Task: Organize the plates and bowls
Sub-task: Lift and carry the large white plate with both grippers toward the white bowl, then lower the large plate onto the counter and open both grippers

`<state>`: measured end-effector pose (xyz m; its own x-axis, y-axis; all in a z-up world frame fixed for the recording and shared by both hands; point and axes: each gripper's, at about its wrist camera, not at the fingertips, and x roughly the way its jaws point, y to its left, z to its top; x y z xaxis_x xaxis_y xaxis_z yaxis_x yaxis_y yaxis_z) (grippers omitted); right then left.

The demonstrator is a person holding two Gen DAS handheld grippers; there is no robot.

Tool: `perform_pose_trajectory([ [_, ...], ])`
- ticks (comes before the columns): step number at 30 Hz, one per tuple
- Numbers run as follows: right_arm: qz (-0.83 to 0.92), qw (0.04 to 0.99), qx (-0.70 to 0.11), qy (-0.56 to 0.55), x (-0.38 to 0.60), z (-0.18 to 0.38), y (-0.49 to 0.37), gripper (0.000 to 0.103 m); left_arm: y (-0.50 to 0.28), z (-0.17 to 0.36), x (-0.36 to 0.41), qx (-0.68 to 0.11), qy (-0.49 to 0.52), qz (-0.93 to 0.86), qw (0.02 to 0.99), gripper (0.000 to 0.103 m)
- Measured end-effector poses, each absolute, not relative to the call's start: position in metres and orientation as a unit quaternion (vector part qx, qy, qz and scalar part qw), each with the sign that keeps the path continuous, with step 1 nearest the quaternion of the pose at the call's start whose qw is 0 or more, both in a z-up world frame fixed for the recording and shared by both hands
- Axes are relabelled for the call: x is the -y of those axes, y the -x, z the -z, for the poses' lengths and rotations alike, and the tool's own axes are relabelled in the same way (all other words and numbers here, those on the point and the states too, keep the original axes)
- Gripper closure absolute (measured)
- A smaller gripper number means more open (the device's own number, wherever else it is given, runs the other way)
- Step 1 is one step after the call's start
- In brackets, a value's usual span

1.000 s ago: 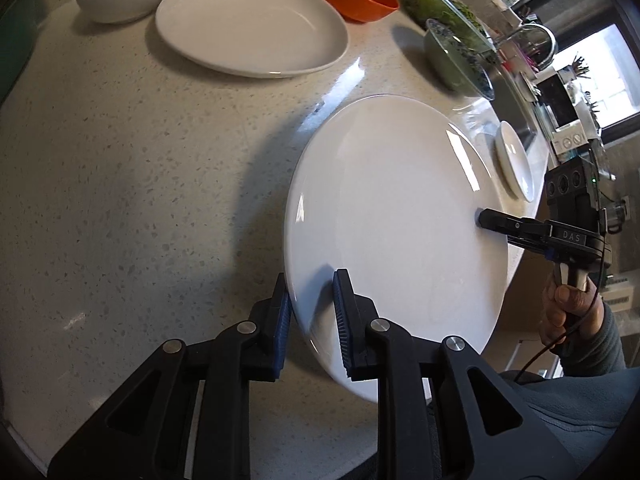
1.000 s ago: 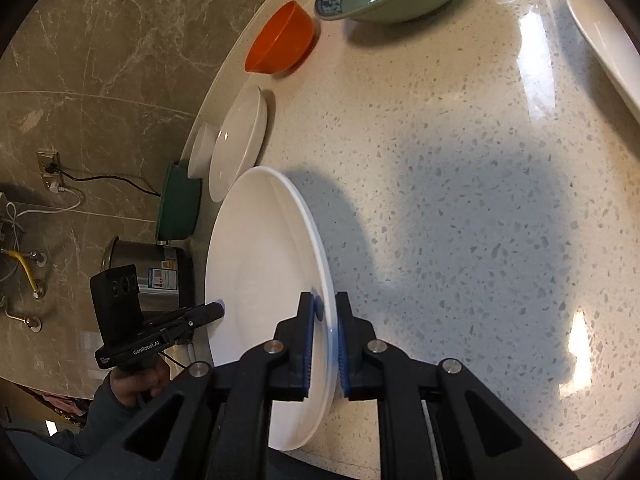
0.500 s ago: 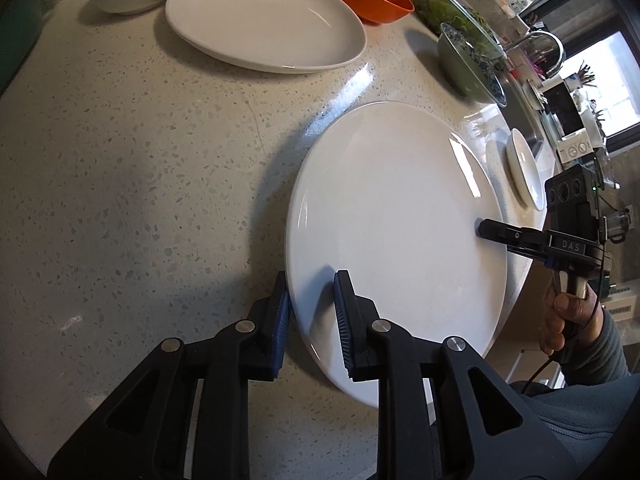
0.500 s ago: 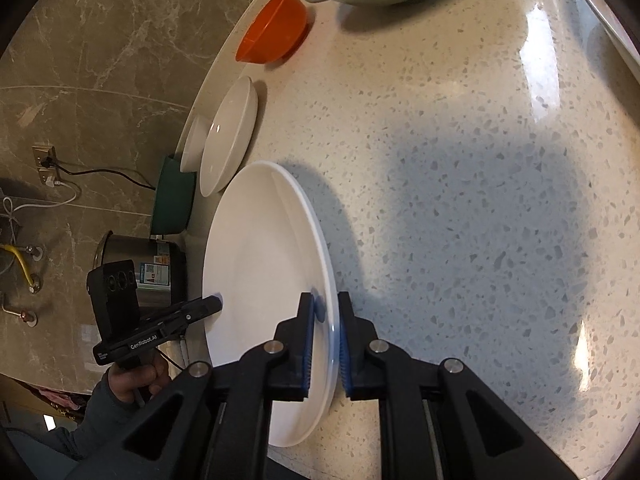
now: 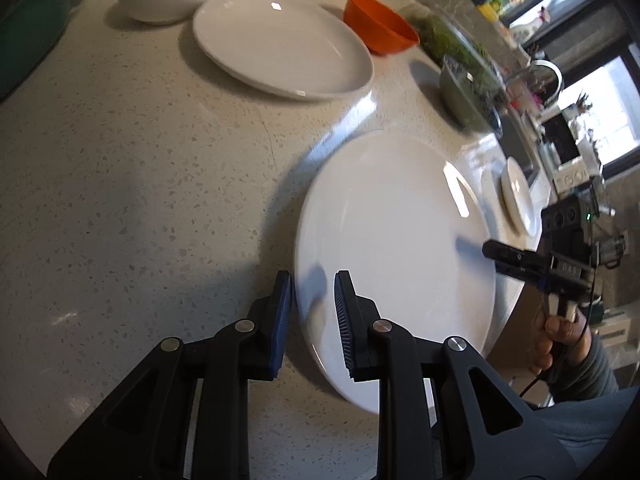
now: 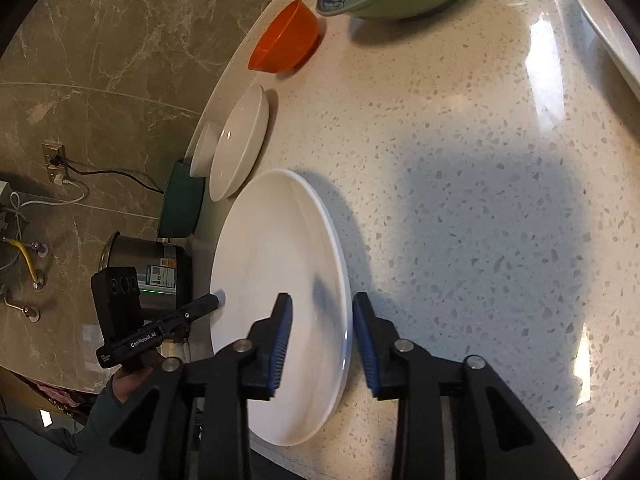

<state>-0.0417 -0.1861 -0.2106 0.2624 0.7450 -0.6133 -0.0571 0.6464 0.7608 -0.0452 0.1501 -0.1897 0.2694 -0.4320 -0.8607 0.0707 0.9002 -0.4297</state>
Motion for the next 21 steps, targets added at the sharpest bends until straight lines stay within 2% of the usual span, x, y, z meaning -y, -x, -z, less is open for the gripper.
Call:
perform_pose_trajectory([
  [1, -0.272, 0.732, -0.535, -0.320, 0.190, 0.208, 0.043, 0.052, 0.047, 0.186, -0.154, -0.570, 0.164, 0.153, 0.790, 0.074],
  [3, -0.264, 0.742, -0.525, -0.324, 0.199, 0.204, 0.047, 0.045, 0.050, 0.181, -0.162, -0.551, 0.176, 0.136, 0.804, 0.032],
  [4, -0.258, 0.746, -0.520, -0.327, 0.205, 0.203, 0.049, 0.044, 0.053, 0.177, -0.166, -0.537, 0.189, 0.127, 0.812, 0.027],
  [5, -0.251, 0.749, -0.516, -0.330, 0.210, 0.202, 0.050, 0.042, 0.055, 0.174, -0.170, -0.524, 0.201, 0.121, 0.819, 0.025],
  [7, -0.234, 0.757, -0.505, -0.342, 0.221, 0.199, 0.054, 0.025, 0.061, 0.167, -0.175, -0.491, 0.233, 0.116, 0.832, 0.025],
  [8, -0.229, 0.761, -0.496, -0.351, 0.226, 0.197, 0.056, 0.022, 0.063, 0.163, -0.176, -0.473, 0.246, 0.127, 0.837, 0.025],
  [10, -0.229, 0.765, -0.474, -0.371, 0.234, 0.191, 0.060, 0.014, 0.069, 0.154, -0.176, -0.437, 0.266, 0.146, 0.847, 0.017],
  [11, -0.231, 0.767, -0.461, -0.381, 0.237, 0.186, 0.062, 0.012, 0.070, 0.151, -0.176, -0.426, 0.277, 0.157, 0.847, 0.008],
  [13, -0.241, 0.771, -0.429, -0.404, 0.243, 0.173, 0.065, 0.000, 0.072, 0.147, -0.176, -0.404, 0.302, 0.175, 0.846, 0.002],
  [16, -0.267, 0.768, -0.395, -0.428, 0.245, 0.155, 0.064, 0.000, 0.077, 0.142, -0.176, -0.395, 0.337, 0.181, 0.836, 0.000],
  [21, -0.295, 0.763, -0.355, -0.452, 0.240, 0.136, 0.069, 0.000, 0.090, 0.130, -0.176, -0.371, 0.333, 0.160, 0.852, 0.000],
])
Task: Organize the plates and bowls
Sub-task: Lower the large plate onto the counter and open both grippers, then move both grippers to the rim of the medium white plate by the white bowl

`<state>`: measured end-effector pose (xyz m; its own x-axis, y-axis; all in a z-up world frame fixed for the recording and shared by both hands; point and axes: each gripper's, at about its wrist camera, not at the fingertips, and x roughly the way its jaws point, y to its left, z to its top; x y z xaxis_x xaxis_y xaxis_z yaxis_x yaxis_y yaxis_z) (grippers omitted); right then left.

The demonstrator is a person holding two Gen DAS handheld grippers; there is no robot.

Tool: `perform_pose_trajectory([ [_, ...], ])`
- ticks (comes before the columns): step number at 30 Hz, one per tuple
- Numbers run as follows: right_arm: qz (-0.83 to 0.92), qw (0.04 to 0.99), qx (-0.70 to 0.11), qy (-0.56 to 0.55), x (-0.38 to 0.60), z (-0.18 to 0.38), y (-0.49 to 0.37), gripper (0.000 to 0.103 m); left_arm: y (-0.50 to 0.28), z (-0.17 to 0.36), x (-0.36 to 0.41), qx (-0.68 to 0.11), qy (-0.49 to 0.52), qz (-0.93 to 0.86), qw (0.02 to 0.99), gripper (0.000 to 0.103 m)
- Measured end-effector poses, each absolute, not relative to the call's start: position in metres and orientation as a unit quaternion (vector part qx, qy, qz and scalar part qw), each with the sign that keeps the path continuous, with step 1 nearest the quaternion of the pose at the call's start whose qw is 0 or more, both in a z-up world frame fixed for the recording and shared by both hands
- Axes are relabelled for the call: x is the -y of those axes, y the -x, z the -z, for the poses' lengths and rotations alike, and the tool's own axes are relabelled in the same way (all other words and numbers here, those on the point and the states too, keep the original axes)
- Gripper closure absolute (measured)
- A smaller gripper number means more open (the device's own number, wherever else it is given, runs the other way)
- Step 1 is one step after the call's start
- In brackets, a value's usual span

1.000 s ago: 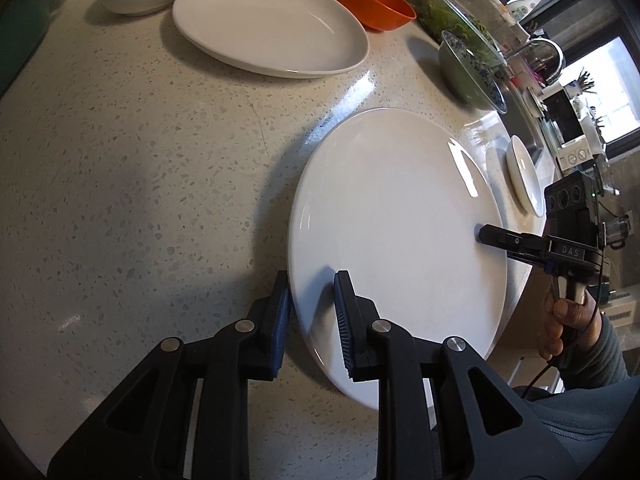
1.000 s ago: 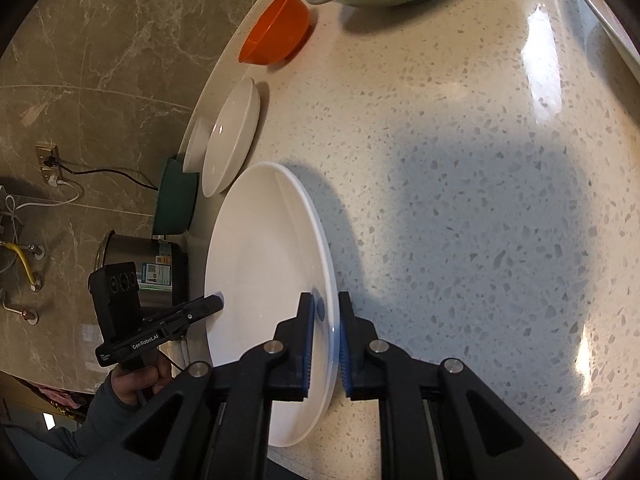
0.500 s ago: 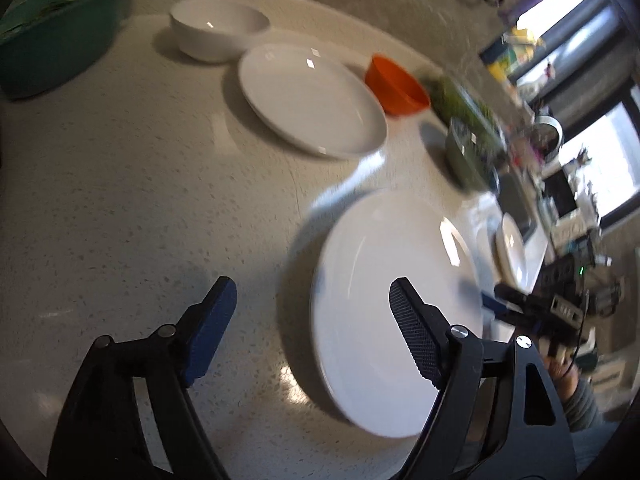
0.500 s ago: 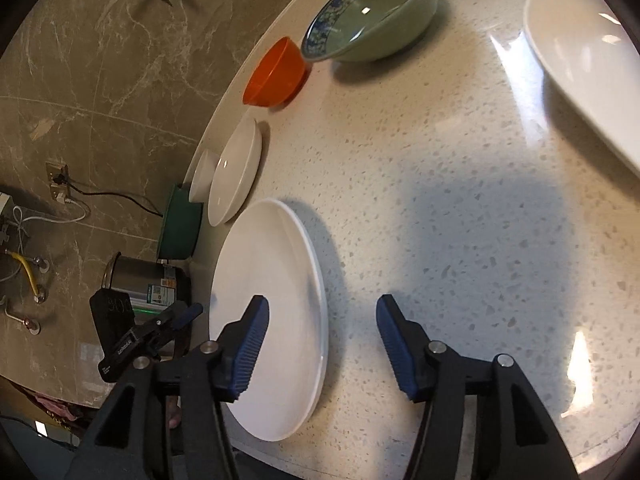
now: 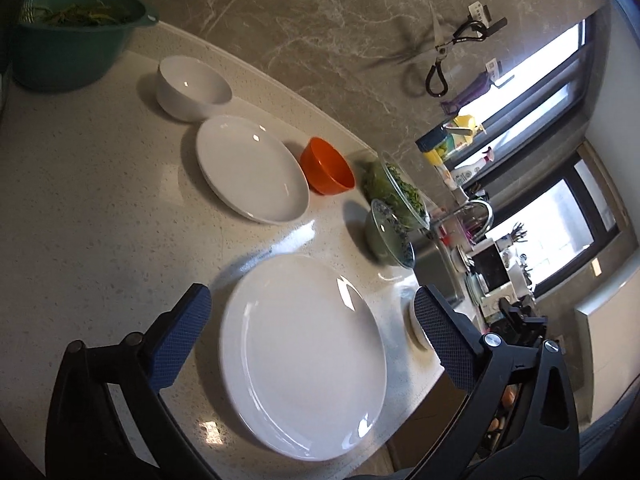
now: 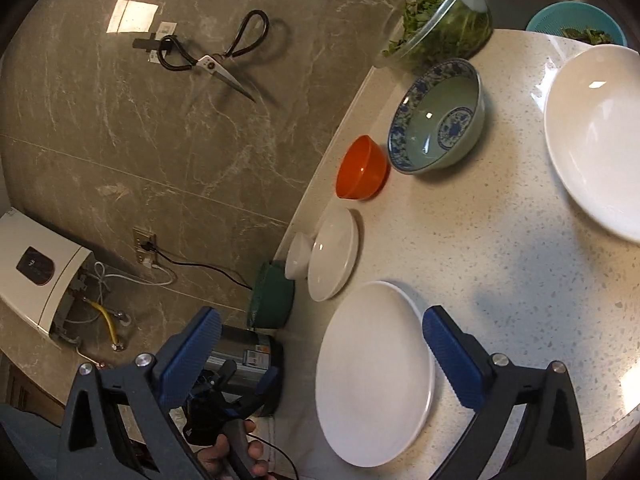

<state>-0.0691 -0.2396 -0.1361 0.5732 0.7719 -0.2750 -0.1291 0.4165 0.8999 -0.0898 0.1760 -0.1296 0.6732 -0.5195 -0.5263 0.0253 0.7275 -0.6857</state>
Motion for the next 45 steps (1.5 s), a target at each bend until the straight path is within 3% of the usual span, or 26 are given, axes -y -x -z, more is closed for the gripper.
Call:
perform_pose_trajectory([
  [11, -0.342, 0.753, -0.314, -0.466, 0.219, 0.122, 0.053, 0.000, 0.091, 0.125, -0.184, -0.376, 0.344, 0.150, 0.847, 0.000],
  [24, -0.338, 0.760, -0.401, -0.384, 0.157, 0.087, -0.084, 0.000, -0.037, 0.122, -0.229, -0.435, 0.254, 0.093, 0.859, 0.000],
  [34, -0.289, 0.735, -0.532, -0.306, 0.093, 0.138, -0.146, 0.000, -0.109, 0.166, -0.237, -0.512, 0.237, 0.124, 0.816, 0.001],
  [45, -0.268, 0.705, -0.588, -0.292, 0.069, 0.177, -0.169, 0.025, -0.153, 0.189, -0.245, -0.549, 0.232, 0.138, 0.791, 0.002],
])
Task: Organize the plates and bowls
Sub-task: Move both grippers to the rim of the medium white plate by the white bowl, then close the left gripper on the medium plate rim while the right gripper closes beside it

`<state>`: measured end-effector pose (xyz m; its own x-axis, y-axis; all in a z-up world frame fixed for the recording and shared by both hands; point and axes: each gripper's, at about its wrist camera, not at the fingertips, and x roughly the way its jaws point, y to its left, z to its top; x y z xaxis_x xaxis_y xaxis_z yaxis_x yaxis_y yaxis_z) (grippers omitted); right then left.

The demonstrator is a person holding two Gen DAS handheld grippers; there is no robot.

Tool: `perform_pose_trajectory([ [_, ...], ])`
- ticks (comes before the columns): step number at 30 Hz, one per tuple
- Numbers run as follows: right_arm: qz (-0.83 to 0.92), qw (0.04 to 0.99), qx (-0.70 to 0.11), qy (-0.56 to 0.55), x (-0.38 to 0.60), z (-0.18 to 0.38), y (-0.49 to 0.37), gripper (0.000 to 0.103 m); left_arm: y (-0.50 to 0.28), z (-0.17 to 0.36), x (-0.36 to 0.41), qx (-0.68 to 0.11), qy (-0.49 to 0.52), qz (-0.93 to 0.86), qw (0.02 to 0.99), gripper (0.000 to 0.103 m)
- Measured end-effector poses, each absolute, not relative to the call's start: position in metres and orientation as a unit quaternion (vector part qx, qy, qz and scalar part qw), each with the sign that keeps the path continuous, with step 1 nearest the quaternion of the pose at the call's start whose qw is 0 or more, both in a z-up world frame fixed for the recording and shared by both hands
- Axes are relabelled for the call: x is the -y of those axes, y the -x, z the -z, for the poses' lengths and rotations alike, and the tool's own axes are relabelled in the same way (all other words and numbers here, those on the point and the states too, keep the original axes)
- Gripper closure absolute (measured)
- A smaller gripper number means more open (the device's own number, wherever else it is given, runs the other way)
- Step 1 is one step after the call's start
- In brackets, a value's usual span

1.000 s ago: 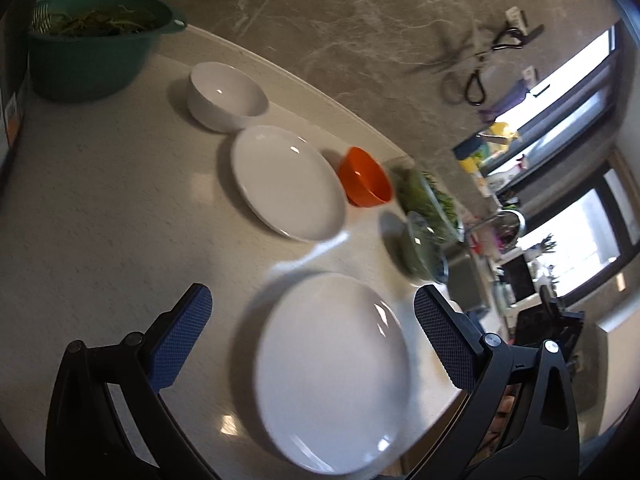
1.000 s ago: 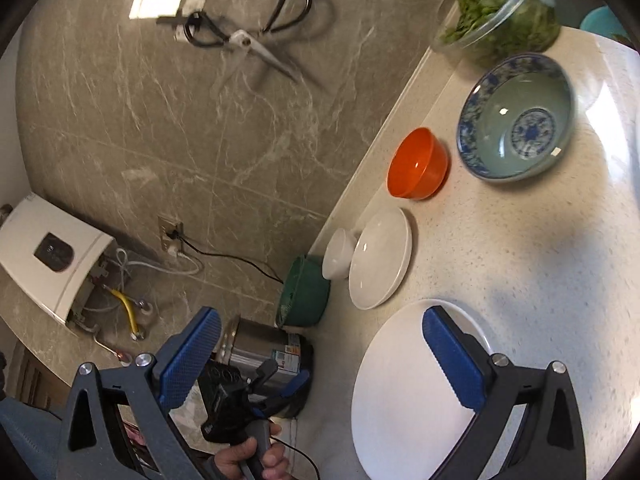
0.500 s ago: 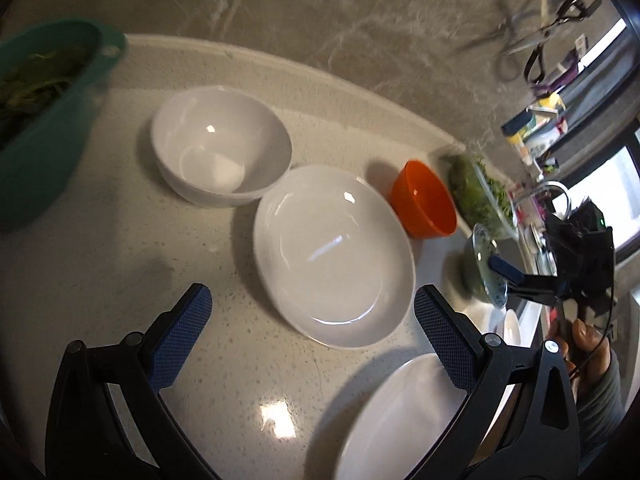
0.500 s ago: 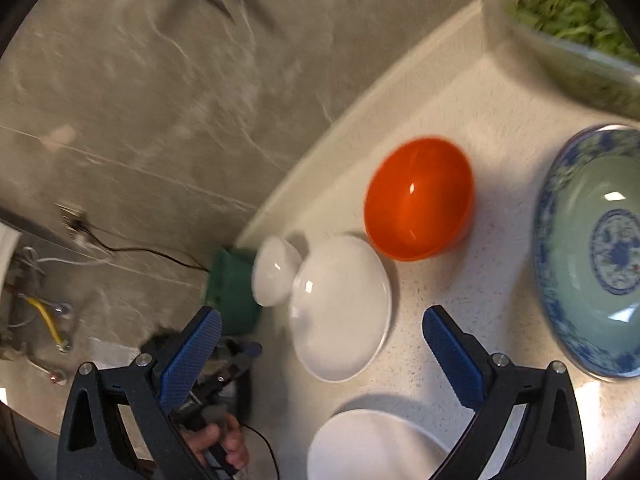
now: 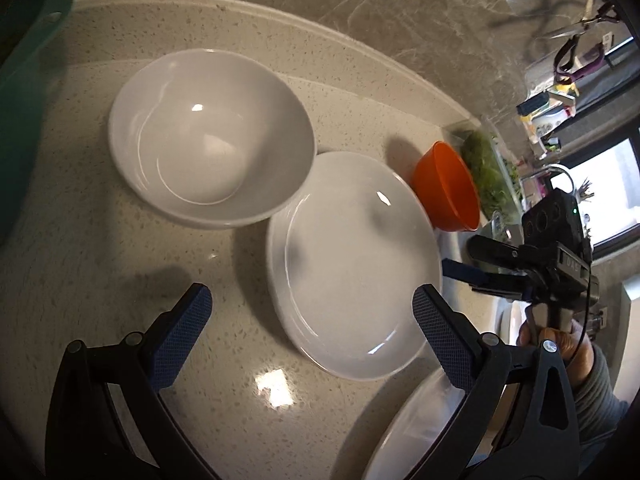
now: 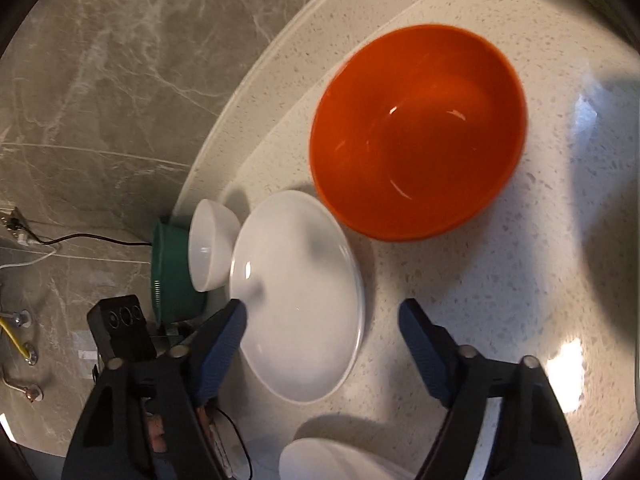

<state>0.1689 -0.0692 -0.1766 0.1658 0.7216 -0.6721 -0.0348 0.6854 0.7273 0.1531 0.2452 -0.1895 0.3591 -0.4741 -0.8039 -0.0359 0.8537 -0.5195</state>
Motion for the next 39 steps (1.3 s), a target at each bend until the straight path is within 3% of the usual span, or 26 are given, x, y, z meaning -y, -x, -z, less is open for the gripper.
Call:
perform_pose_trajectory([
  [3, -0.270, 0.699, -0.597, -0.286, 0.064, 0.181, -0.176, 0.034, -0.161, 0.195, -0.246, -0.554, 0.236, 0.146, 0.785, 0.009],
  [7, -0.270, 0.696, -0.603, -0.281, 0.057, 0.183, -0.184, 0.034, -0.168, 0.200, -0.246, -0.558, 0.241, 0.146, 0.780, 0.018],
  [9, -0.271, 0.693, -0.606, -0.280, 0.054, 0.187, -0.187, 0.036, -0.171, 0.203, -0.245, -0.561, 0.241, 0.150, 0.778, 0.034],
  [17, -0.277, 0.694, -0.607, -0.271, 0.052, 0.188, -0.192, 0.047, -0.174, 0.209, -0.245, -0.570, 0.237, 0.144, 0.773, 0.037],
  [19, -0.275, 0.695, -0.608, -0.268, 0.052, 0.188, -0.193, 0.056, -0.174, 0.208, -0.246, -0.572, 0.236, 0.143, 0.773, 0.038],
  [22, -0.270, 0.700, -0.615, -0.245, 0.048, 0.188, -0.196, 0.072, -0.175, 0.208, -0.245, -0.578, 0.229, 0.142, 0.770, 0.052],
  [25, -0.264, 0.699, -0.620, -0.240, 0.049, 0.188, -0.198, 0.079, -0.176, 0.209, -0.243, -0.581, 0.228, 0.147, 0.767, 0.070],
  [29, -0.266, 0.691, -0.622, -0.255, 0.053, 0.193, -0.199, 0.080, -0.177, 0.210, -0.241, -0.584, 0.226, 0.145, 0.766, 0.073],
  [31, -0.265, 0.692, -0.623, -0.250, 0.054, 0.193, -0.199, 0.085, -0.176, 0.211, -0.242, -0.585, 0.226, 0.145, 0.765, 0.075],
  [39, -0.262, 0.700, -0.624, -0.229, 0.051, 0.192, -0.201, 0.092, -0.177, 0.215, -0.247, -0.588, 0.224, 0.136, 0.765, 0.092],
])
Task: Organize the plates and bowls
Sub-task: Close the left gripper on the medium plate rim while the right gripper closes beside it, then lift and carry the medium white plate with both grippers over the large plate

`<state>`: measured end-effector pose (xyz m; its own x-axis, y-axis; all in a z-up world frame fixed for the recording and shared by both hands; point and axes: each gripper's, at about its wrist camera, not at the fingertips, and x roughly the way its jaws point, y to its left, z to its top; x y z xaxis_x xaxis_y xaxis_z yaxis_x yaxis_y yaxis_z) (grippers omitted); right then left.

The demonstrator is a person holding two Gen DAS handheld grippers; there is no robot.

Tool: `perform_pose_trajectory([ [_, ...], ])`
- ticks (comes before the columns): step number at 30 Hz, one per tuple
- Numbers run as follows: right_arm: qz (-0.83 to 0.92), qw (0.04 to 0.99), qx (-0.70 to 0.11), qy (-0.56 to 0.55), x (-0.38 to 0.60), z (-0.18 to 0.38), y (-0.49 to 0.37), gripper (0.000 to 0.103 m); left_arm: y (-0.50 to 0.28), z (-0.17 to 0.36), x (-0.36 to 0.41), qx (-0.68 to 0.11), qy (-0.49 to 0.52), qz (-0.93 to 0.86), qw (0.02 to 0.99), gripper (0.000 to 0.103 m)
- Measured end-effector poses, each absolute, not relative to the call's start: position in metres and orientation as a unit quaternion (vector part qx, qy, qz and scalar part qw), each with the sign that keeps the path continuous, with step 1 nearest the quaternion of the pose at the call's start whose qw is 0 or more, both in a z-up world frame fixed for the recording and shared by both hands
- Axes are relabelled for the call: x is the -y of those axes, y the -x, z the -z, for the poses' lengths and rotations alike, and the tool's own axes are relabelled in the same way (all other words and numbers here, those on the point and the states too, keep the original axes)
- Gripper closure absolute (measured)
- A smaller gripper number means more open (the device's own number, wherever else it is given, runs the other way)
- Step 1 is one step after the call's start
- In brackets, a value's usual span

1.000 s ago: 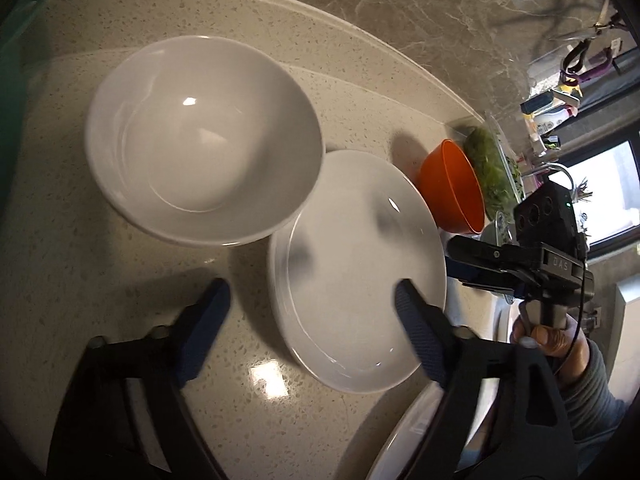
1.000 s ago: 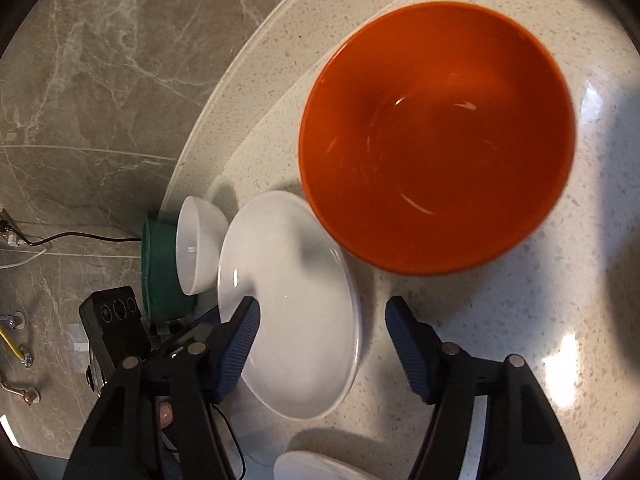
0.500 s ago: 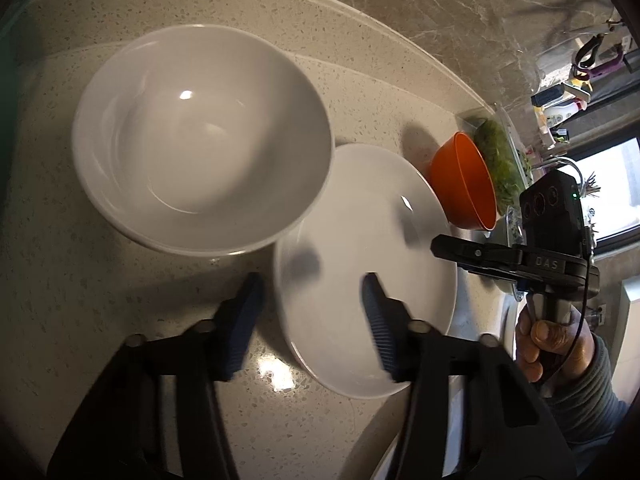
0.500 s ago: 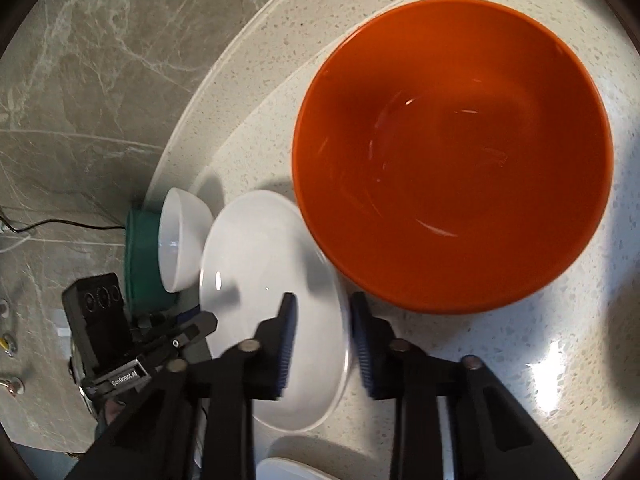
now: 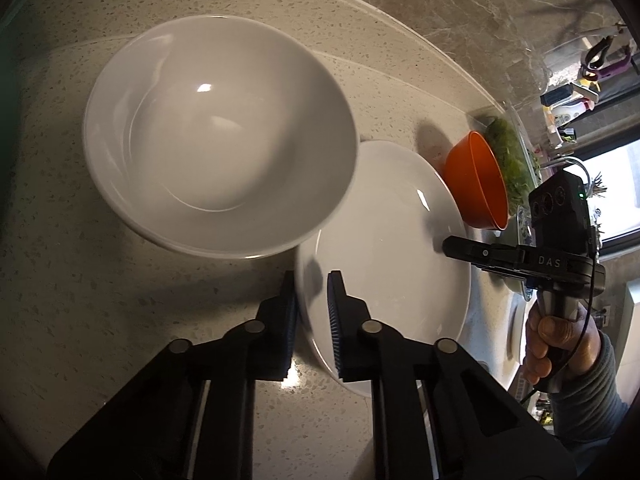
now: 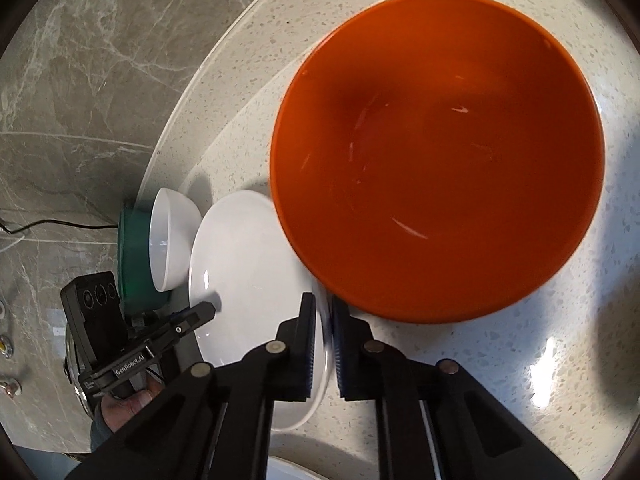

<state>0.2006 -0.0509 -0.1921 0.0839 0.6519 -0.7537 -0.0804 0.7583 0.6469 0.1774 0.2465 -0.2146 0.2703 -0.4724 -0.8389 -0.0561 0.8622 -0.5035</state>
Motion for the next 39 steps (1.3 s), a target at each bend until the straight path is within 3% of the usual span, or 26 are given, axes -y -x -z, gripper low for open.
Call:
perform_pose_trajectory([
  [39, -0.270, 0.744, -0.590, -0.159, 0.037, 0.164, -0.172, 0.089, -0.151, 0.197, -0.232, -0.576, 0.183, 0.121, 0.787, 0.095],
])
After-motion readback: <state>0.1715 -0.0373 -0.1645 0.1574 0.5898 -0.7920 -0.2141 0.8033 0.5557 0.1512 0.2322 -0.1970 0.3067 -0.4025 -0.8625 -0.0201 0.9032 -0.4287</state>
